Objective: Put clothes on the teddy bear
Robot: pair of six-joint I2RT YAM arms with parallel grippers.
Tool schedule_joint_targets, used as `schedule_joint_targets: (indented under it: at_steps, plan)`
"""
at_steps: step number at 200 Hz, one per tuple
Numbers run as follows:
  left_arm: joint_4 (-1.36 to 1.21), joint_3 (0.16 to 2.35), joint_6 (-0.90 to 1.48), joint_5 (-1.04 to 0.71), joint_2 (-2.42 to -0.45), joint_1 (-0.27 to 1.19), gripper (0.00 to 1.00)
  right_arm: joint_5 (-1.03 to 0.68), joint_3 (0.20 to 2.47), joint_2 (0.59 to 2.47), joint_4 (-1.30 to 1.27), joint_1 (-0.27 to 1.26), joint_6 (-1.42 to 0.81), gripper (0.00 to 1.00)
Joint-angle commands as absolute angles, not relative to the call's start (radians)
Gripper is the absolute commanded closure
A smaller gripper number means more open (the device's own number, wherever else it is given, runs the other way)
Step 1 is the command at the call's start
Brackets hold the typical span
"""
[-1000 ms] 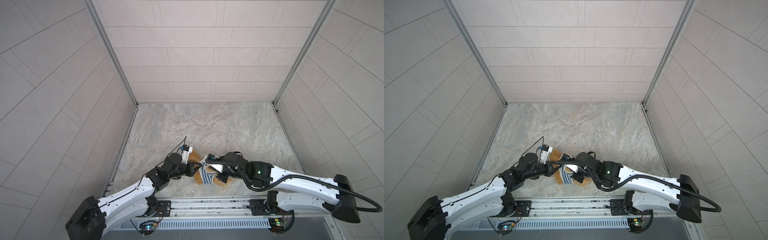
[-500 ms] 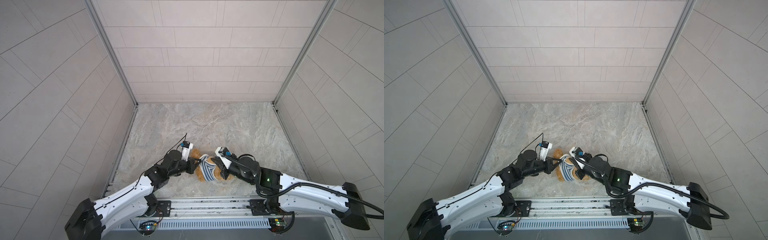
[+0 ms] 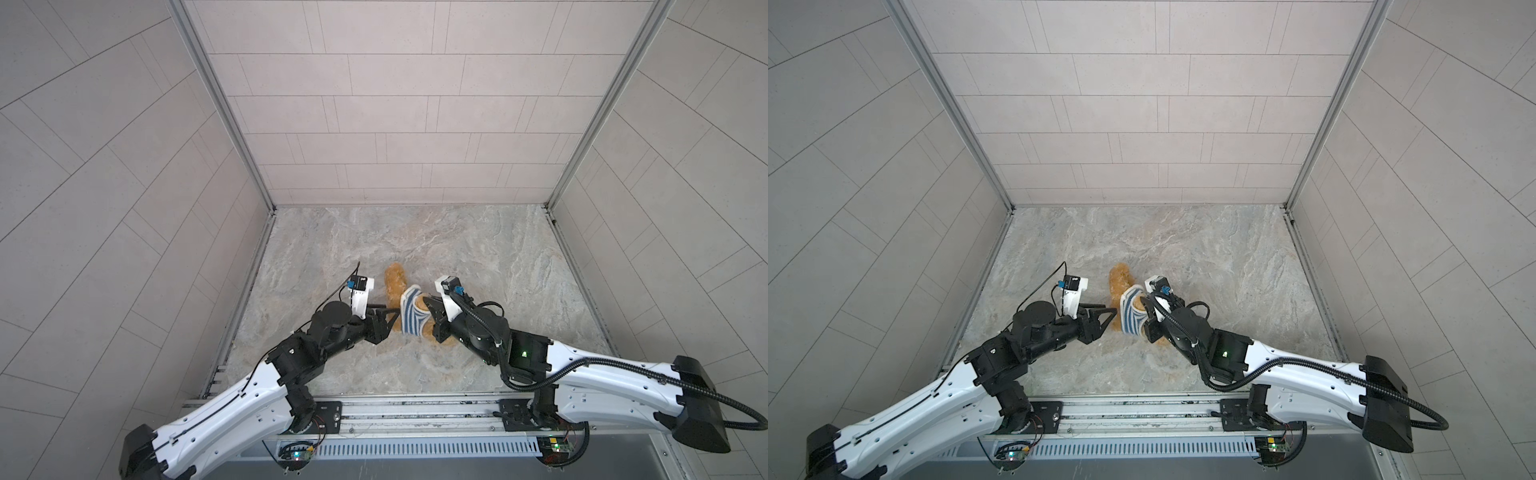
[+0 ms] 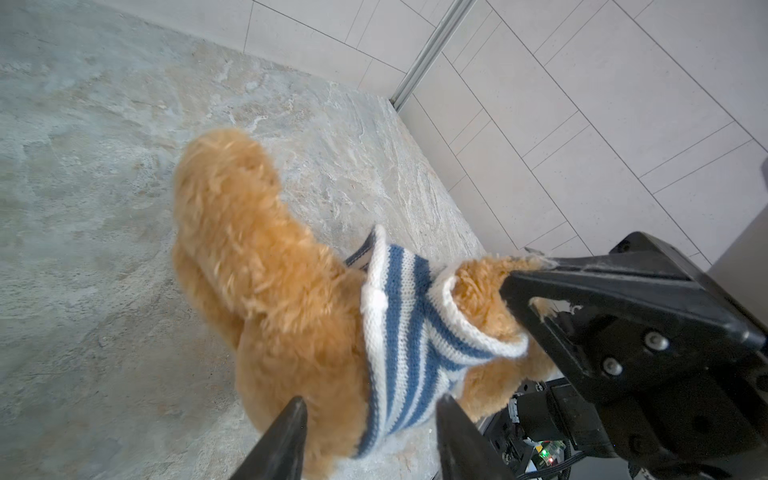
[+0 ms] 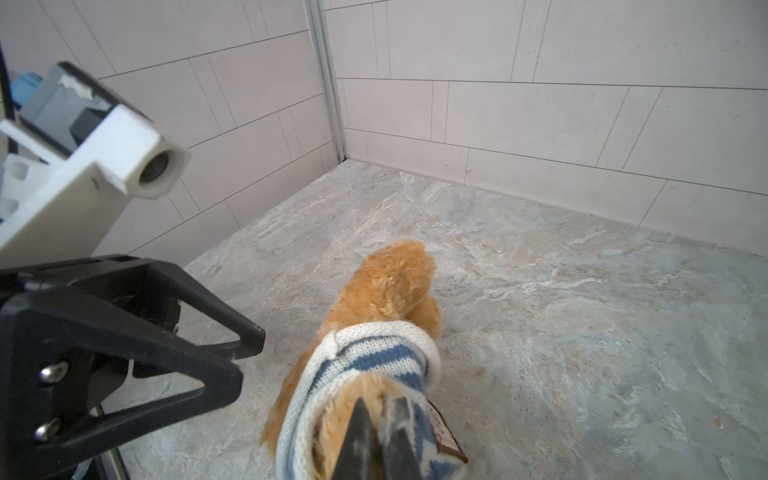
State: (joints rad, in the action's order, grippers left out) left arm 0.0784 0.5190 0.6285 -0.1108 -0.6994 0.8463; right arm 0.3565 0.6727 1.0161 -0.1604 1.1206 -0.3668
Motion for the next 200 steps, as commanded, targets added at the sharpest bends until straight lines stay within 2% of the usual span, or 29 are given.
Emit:
schedule_joint_targets:
  at_steps: [1, 25, 73, 145, 200]
  plan:
    - [-0.002, 0.501, 0.669, -0.1, -0.72, 0.888, 0.5, 0.419, 0.709, 1.03, -0.186, 1.118, -0.438, 1.0]
    - [-0.09, 0.5, 0.687, -0.091, -0.805, 0.936, 0.56, 0.413, 0.717, 1.055, -0.2, 1.118, -0.457, 1.0]
    - [-0.167, 0.52, 0.69, -0.082, -0.936, 0.945, 0.57, 0.39, 0.704, 1.054, -0.212, 1.118, -0.495, 1.0]
    - [-0.26, 0.499, 0.732, -0.121, -1.034, 0.946, 1.0, 0.368, 0.682, 1.054, -0.246, 1.113, -0.519, 1.0]
    - [-0.26, 0.479, 0.725, -0.129, -1.028, 0.946, 1.0, 0.363, 0.654, 1.02, -0.246, 1.093, -0.532, 1.0]
